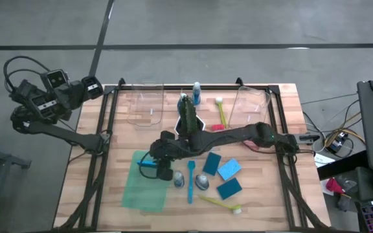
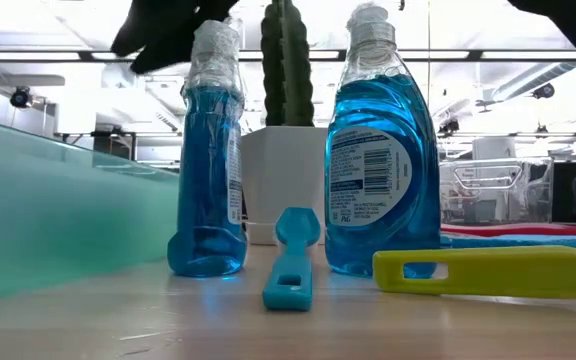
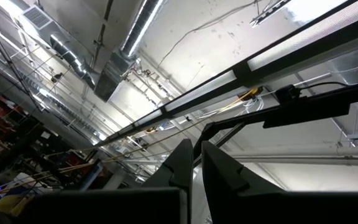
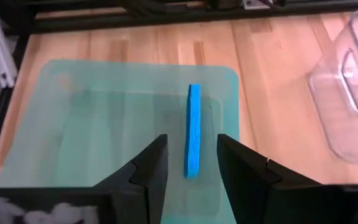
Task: Pick & Place Kitchen Sink Supplies
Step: Put the blue sponge wipe into the green bin
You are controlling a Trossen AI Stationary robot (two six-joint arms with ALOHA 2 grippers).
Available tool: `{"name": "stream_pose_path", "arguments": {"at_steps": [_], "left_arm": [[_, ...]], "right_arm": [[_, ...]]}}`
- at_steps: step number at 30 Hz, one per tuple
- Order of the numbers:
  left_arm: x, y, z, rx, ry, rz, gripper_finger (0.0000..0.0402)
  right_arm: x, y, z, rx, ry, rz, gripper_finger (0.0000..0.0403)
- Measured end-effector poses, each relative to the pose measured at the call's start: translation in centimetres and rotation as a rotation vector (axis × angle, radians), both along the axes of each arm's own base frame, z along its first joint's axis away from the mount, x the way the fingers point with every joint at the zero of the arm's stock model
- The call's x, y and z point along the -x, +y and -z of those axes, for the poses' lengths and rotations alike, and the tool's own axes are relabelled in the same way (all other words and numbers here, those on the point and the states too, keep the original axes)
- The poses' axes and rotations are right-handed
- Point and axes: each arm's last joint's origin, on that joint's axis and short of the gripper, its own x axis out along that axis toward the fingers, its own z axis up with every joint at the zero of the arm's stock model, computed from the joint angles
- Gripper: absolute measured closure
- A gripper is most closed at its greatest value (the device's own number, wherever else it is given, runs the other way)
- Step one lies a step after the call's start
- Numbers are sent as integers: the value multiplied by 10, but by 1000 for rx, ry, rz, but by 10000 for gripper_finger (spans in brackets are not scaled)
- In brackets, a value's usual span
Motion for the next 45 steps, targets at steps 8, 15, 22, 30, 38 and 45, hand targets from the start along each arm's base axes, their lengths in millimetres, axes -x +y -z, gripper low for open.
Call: {"name": "stream_pose_path", "arguments": {"at_steps": [8, 15, 22, 30, 38, 45], "left_arm": [[-2, 0, 1, -2, 10, 0, 374], [-2, 0, 1, -2, 10, -1, 374], [-13, -2, 3, -12, 39, -5, 374], [-42, -7, 12, -6, 119, 10, 374], [-55, -9, 17, 4, 160, 22, 374], [-52, -8, 15, 51, 141, 55, 374]], "right_arm": [[39, 9, -53, -6, 60, -68, 299], [96, 39, -97, -13, 124, -141, 327], [149, 64, -115, -123, 263, -46, 377], [198, 99, -91, -168, 419, 28, 394], [231, 126, -24, -35, 623, 44, 375], [245, 136, 32, 34, 686, 17, 301]]}}
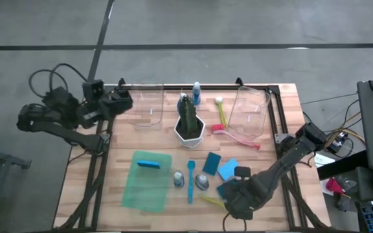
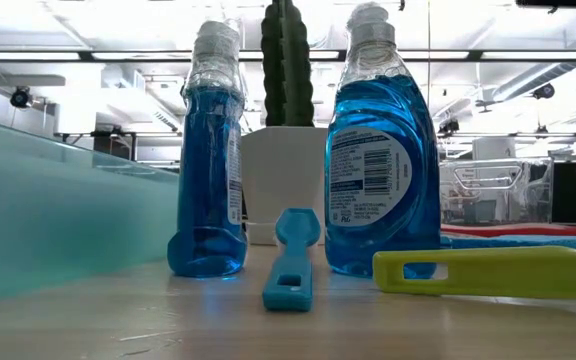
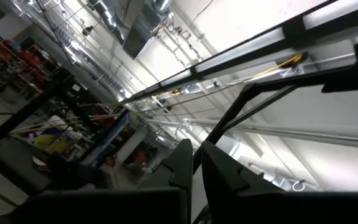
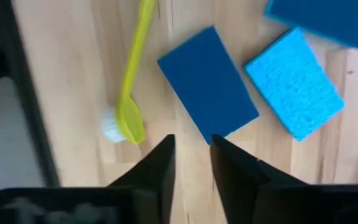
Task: Pick & Place Kitchen Sink Supplies
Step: Put the blue sponge wipe into the green bin
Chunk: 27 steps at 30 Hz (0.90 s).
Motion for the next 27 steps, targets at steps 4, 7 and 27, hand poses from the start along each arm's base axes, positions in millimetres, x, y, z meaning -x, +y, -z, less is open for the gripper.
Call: {"name": "stream_pose_path", "arguments": {"at_steps": [4, 7, 27], "left_arm": [[0, 0, 0, 3, 0, 2, 374], [0, 0, 0, 2, 4, 2, 374], [-1, 0, 1, 18, 13, -11, 374]], "right_arm": [[12, 2, 28, 48, 21, -53, 263], [20, 0, 46, 109, 22, -82, 244], [33, -14, 114, 77, -69, -111, 271]]}}
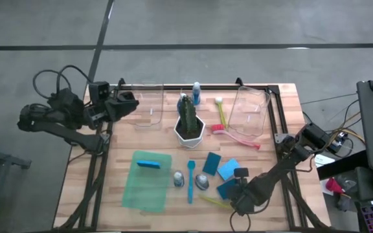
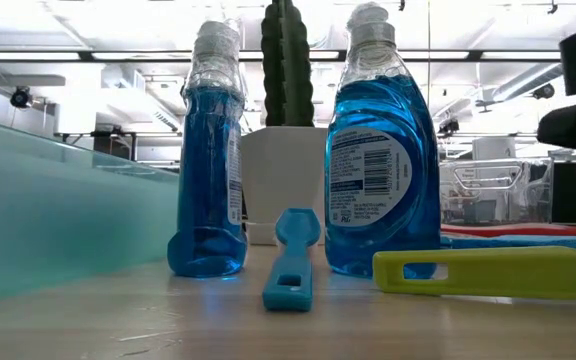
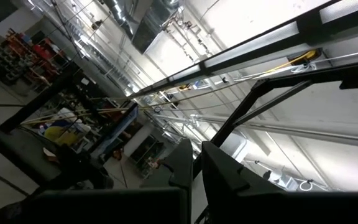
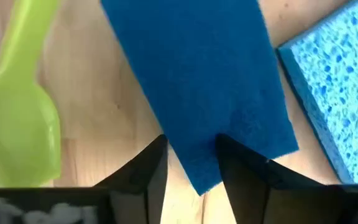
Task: Pick & Place Kitchen Sink Supplies
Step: Put the blue sponge wipe into the green bin
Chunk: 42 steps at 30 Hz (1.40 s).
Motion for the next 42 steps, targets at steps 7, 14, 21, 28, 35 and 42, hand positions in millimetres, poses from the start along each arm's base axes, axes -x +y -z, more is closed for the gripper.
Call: {"name": "stream_pose_path", "arguments": {"at_steps": [7, 14, 21, 28, 35, 42], "left_arm": [[-1, 1, 0, 15, 5, -27, 374], [-1, 1, 0, -1, 1, -42, 374], [-2, 1, 0, -53, 2, -74, 374], [-2, 1, 0, -150, 3, -135, 374], [-4, 1, 0, -147, -5, -146, 369], [-18, -4, 5, -236, 18, -103, 298]], "right_arm": [[-3, 0, -2, -24, 6, 50, 371], [-9, 6, -35, -32, 24, 93, 393], [-4, 0, -108, -98, -60, 105, 394], [13, -31, -199, -331, -301, 276, 394], [37, -64, -267, -493, -755, 454, 394], [38, -76, -307, -547, -1125, 439, 394]]}}
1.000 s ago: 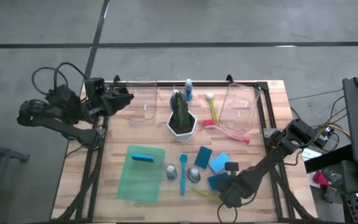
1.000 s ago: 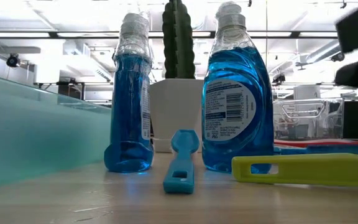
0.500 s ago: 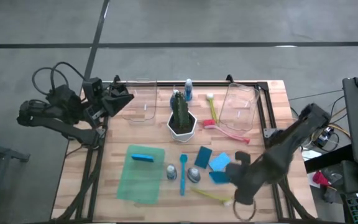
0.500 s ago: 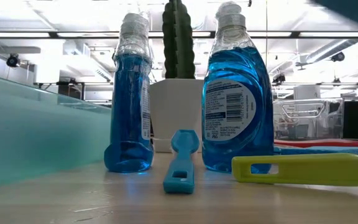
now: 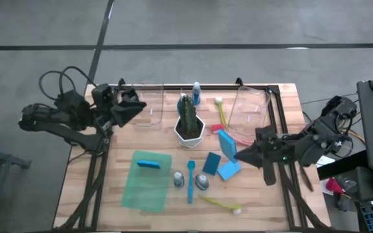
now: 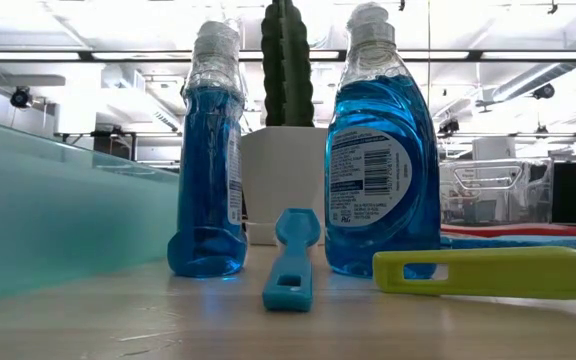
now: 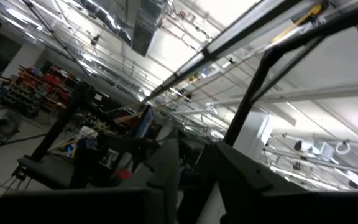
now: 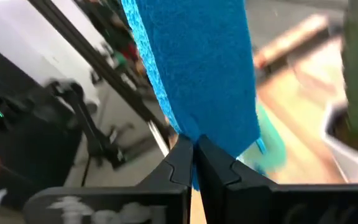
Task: Pick & Place Kitchen Sink Supplies
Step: Put the blue sponge wipe into the green bin
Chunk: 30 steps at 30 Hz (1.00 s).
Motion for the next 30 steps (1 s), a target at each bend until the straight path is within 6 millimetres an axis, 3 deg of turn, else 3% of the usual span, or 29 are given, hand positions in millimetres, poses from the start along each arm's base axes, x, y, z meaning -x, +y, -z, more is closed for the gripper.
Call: {"name": "stream_pose_path", "arguments": {"at_steps": [5, 9, 14, 20, 30], "left_arm": [[-12, -3, 6, -17, 32, 26, 234], [-24, -5, 11, -28, 64, 31, 210], [-43, -10, 19, -77, 78, 103, 208], [-62, -16, 25, -90, 44, 165, 213], [-82, -20, 28, -76, 75, 216, 213]], "right_arm": [[-11, -3, -14, 40, -144, 15, 394], [-22, -3, -23, 81, -246, 15, 394], [-36, -8, -28, 55, -331, -53, 394], [-61, -14, -22, -41, -349, -136, 394], [-95, -21, -8, -54, -355, -208, 394]]}}
